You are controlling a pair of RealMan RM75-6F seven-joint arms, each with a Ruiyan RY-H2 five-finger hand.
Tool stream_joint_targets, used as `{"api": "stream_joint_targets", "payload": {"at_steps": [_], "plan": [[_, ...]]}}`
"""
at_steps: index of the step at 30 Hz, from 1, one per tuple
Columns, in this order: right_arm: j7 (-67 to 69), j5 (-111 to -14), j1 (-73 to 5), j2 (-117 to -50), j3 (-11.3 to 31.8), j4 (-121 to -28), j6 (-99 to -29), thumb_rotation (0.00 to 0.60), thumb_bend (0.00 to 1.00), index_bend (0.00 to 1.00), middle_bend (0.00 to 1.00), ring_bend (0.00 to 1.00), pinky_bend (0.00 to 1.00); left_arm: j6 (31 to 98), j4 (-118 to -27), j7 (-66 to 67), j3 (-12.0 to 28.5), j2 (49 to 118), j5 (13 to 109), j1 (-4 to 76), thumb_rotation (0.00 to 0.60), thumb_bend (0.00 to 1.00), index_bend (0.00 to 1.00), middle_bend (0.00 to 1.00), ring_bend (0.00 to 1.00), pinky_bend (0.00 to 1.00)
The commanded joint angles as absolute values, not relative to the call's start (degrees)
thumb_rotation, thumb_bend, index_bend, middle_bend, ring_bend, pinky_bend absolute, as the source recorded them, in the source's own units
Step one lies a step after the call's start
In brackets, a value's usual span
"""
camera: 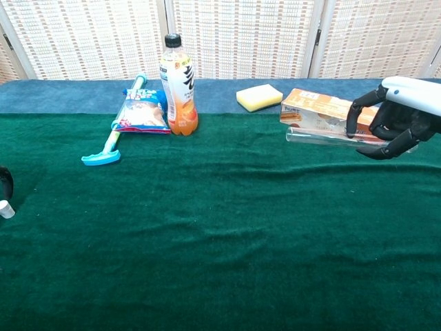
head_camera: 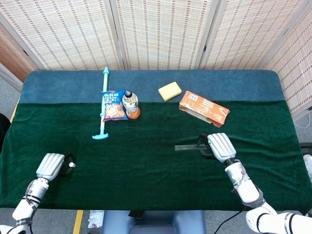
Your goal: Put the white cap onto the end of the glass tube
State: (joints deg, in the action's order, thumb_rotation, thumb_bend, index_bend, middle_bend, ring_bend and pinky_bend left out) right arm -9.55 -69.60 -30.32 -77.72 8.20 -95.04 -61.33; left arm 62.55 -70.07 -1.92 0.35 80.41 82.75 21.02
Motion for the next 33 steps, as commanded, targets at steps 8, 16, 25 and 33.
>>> {"api": "stream_joint_targets", "payload": {"at_steps": [8, 16, 25, 33], "plan": [[-9.24, -69.50, -30.27, -77.96, 8.15, -94.64, -61.11, 0.600, 0.59, 0.81, 0.95, 1.00, 1.00, 62.22, -69.91, -2.13, 0.20, 80.59, 82.65, 21.29, 0.600, 0.39, 0.50, 0.92, 0.85, 0.79], [-9.01, -69.40, -30.27, -78.07, 8.20, -94.34, -60.92, 0.600, 0.59, 0.82, 0.95, 1.00, 1.00, 61.82, -69.60, -2.63, 0.21, 80.79, 82.39, 21.56, 0.600, 0.39, 0.51, 0.92, 0.85, 0.79], [-8.42, -69.46, -30.17, -78.07, 8.20, -94.07, -60.76, 0.600, 0.59, 0.82, 0.95, 1.00, 1.00, 62.66, -68.65, -3.76, 0.29, 81.28, 82.84, 21.59, 0.600, 0.47, 0.58, 0.92, 0.86, 0.79], [-5.59, -70.41, -30.40, -78.59, 8.21, -94.54, -59.77, 0.600, 0.59, 0.83, 0.95, 1.00, 1.00, 65.66, -71.84, -9.65, 1.76, 78.77, 84.12, 21.76, 0.600, 0.53, 0.61, 0.94, 0.87, 0.80]]}}
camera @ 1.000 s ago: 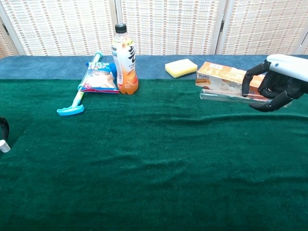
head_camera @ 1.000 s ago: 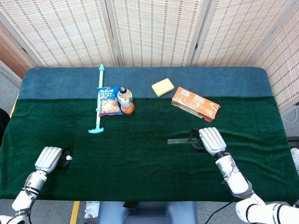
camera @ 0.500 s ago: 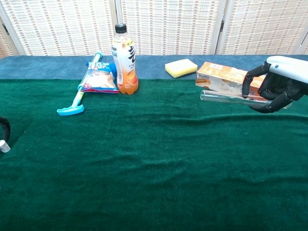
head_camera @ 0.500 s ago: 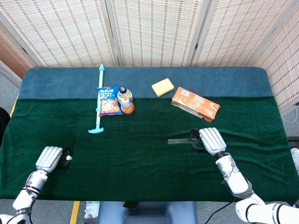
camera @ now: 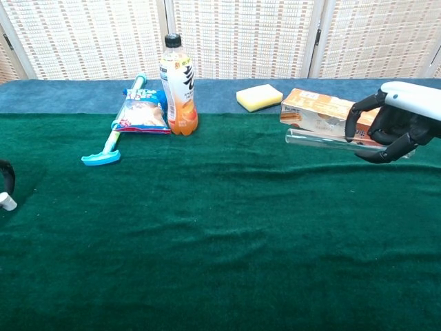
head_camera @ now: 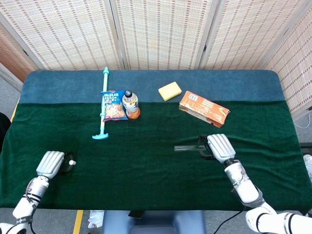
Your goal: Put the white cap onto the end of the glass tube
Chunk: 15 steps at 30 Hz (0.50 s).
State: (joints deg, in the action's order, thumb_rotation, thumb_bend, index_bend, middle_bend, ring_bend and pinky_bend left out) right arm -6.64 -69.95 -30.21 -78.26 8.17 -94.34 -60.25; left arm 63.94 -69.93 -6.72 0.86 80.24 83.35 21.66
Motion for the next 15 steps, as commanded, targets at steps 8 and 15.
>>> {"api": "stream_joint_targets", "payload": {"at_steps": [8, 15], "plan": [[1.01, -71.29, -31.71, -82.60, 9.61, -94.51, -58.11, 0.600, 0.60, 0.83, 0.95, 1.00, 1.00, 70.63, -79.79, -19.01, 4.65, 73.42, 87.19, 22.96, 0.600, 0.58, 0.64, 0.97, 0.90, 0.83], [5.32, -71.28, -33.37, -87.60, 10.93, -93.03, -56.76, 0.600, 0.61, 0.85, 0.95, 1.00, 1.00, 72.57, -85.92, -22.48, 5.85, 70.77, 89.56, 24.31, 0.600, 0.59, 0.65, 0.98, 0.90, 0.83]]}}
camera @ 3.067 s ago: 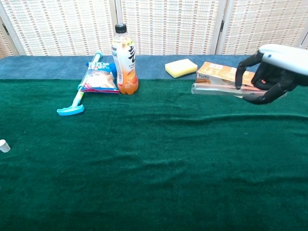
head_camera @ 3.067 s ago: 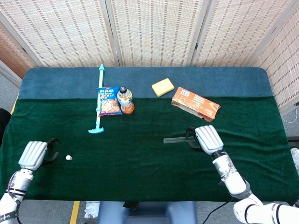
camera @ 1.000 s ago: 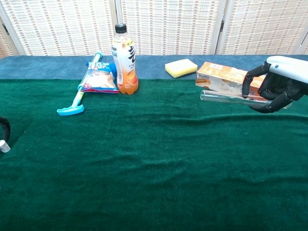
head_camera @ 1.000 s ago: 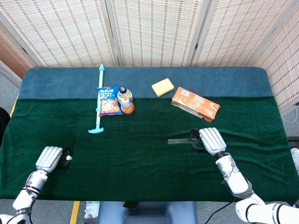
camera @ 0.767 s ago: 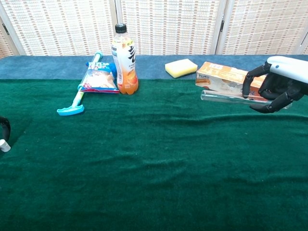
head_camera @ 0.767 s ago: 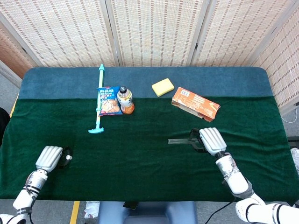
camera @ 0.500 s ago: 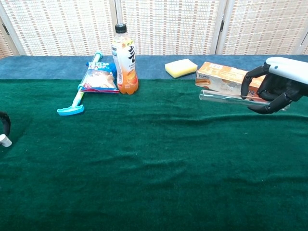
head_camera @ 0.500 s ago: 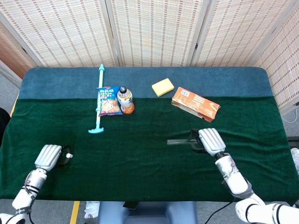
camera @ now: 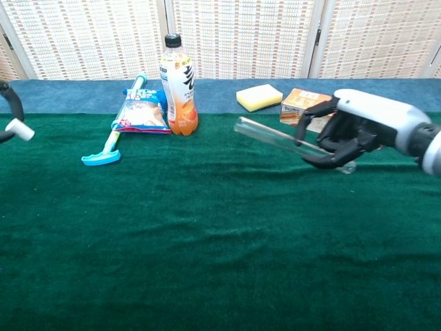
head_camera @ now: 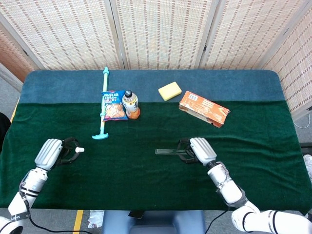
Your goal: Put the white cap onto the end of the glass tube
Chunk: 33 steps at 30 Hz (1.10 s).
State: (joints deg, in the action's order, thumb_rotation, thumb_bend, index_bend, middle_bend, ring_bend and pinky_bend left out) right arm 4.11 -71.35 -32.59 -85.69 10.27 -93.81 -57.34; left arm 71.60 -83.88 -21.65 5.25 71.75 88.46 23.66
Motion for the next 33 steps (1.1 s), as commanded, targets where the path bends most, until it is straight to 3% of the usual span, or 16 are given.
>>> {"api": "stream_joint_targets", "payload": {"at_steps": [1, 16, 33], "plan": [[5.89, -71.17, -33.64, -88.68, 11.12, -92.62, -56.62, 0.600, 0.61, 0.85, 0.95, 1.00, 1.00, 72.68, -87.04, -22.71, 5.91, 70.48, 89.98, 24.59, 0.600, 0.59, 0.65, 0.98, 0.90, 0.83], [11.07, -70.86, -35.98, -100.36, 13.15, -87.06, -57.02, 0.600, 0.61, 0.86, 0.96, 1.00, 1.00, 72.80, -94.35, -19.19, 6.26, 72.86, 94.09, 28.28, 0.600, 0.60, 0.66, 0.98, 0.90, 0.83], [10.71, -70.59, -37.69, -103.89, 13.95, -86.33, -56.09, 0.600, 0.61, 0.86, 0.96, 1.00, 1.00, 71.87, -96.74, -15.01, 6.71, 76.18, 93.87, 31.12, 0.600, 0.60, 0.66, 0.98, 0.90, 0.83]]}}
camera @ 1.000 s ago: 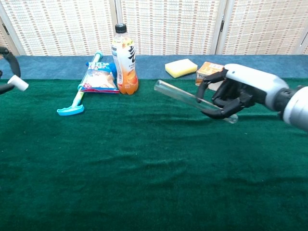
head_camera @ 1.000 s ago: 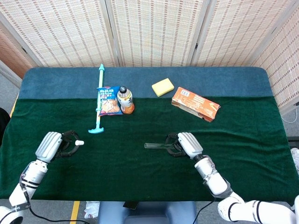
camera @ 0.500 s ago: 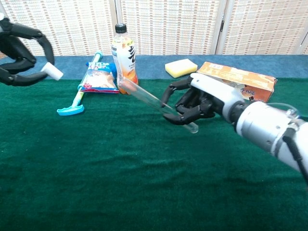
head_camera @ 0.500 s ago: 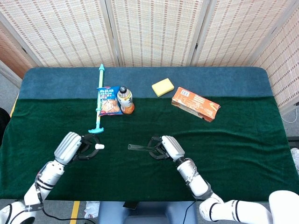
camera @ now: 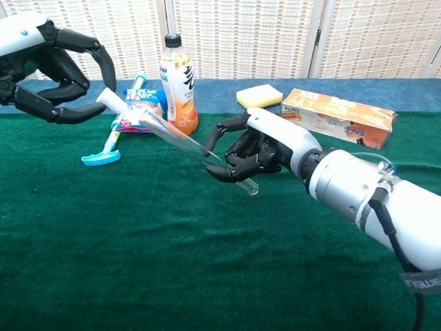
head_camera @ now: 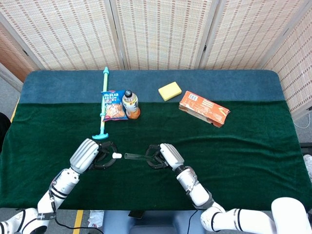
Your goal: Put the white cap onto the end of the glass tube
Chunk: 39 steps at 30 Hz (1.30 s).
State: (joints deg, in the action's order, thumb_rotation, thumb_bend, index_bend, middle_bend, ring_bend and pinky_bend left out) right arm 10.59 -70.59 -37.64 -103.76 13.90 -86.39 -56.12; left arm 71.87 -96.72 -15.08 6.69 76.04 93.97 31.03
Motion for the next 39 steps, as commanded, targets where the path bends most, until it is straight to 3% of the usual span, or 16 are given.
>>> {"api": "stream_joint_targets", "payload": {"at_steps": [1, 39], "plan": [[10.77, -70.59, -37.74, -104.01, 13.98, -86.27, -56.05, 0.600, 0.61, 0.86, 0.96, 1.00, 1.00, 71.90, -96.72, -14.99, 6.71, 76.34, 93.76, 31.18, 0.600, 0.60, 0.66, 0.98, 0.90, 0.83], [11.66, -71.07, -38.50, -107.43, 14.85, -84.40, -56.73, 0.600, 0.61, 0.87, 0.96, 1.00, 1.00, 73.19, -96.48, -16.25, 5.77, 77.18, 92.92, 31.73, 0.600, 0.60, 0.66, 0.98, 0.90, 0.83]]}}
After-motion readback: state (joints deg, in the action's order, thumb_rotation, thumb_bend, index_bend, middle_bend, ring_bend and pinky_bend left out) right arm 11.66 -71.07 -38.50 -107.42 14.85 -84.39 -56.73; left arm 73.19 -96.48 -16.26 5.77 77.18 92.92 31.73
